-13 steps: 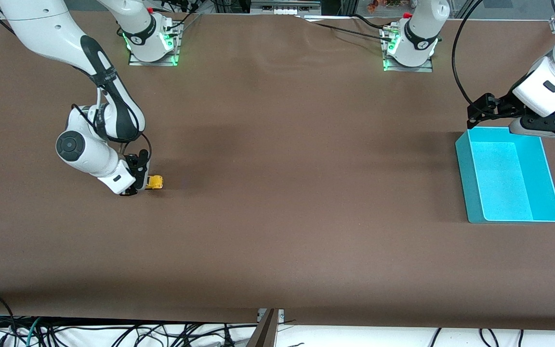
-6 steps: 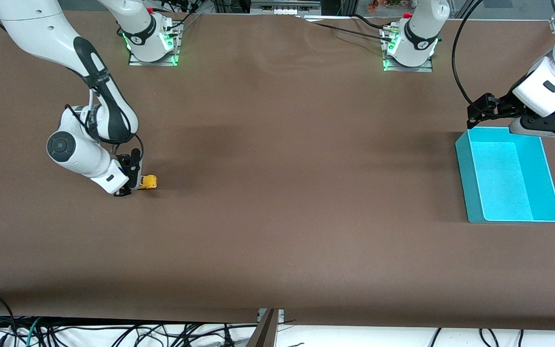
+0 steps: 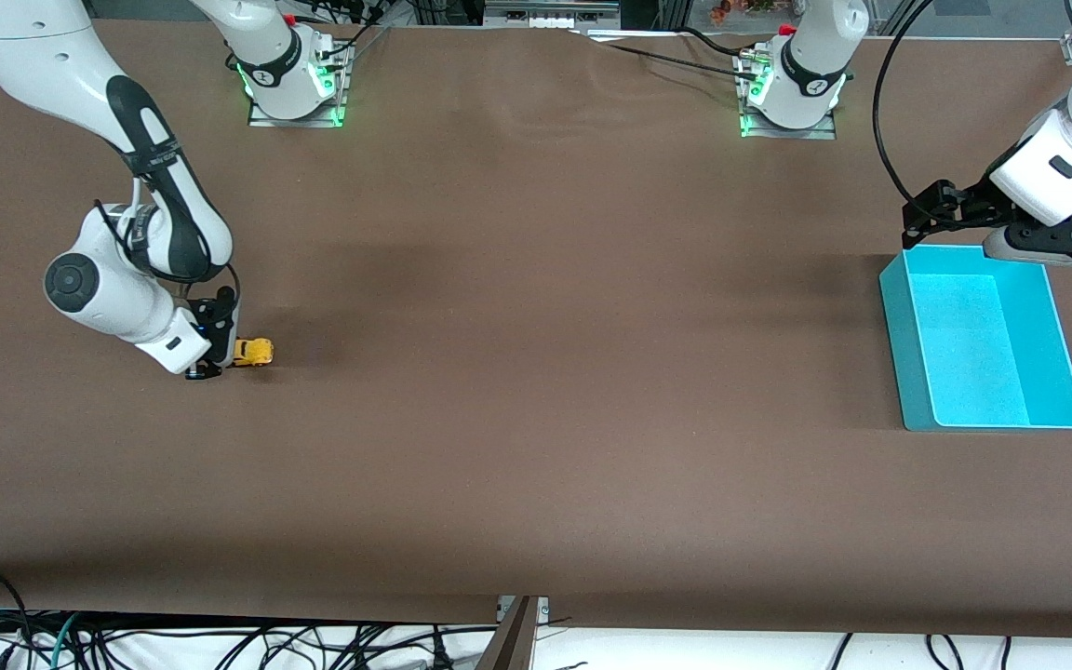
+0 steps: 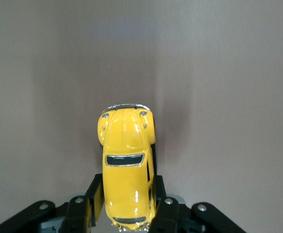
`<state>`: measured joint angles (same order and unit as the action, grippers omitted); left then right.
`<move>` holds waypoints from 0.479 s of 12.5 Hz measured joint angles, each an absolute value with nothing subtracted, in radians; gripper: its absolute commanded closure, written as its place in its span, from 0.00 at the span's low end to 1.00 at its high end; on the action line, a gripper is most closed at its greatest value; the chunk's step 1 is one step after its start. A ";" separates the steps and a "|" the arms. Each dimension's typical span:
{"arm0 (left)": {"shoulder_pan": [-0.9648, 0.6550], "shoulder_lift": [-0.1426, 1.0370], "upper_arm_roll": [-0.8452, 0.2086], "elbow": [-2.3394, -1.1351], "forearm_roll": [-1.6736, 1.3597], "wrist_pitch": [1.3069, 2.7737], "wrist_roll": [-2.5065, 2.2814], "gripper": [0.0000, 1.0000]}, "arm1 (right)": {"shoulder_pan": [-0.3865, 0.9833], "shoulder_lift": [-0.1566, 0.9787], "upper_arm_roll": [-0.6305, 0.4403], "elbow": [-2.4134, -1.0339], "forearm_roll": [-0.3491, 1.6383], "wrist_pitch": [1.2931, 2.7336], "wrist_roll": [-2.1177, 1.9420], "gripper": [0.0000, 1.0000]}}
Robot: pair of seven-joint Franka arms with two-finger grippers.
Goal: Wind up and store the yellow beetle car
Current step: 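Drag the car backward along the table with the right gripper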
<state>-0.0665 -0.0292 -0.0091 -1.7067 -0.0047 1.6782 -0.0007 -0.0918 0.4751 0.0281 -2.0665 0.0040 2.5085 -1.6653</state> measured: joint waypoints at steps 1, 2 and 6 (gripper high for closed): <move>-0.066 -0.029 -0.009 -1.707 -0.005 1.678 -0.001 0.00 | -0.109 0.476 0.026 -2.066 0.004 2.511 -1.689 0.84; -0.066 -0.029 -0.009 -1.707 -0.005 1.678 -0.001 0.00 | -0.127 0.476 0.025 -2.065 0.004 2.512 -1.714 0.84; -0.066 -0.029 -0.009 -1.707 -0.005 1.678 -0.001 0.00 | -0.179 0.477 -0.003 -2.064 0.006 2.516 -1.821 0.84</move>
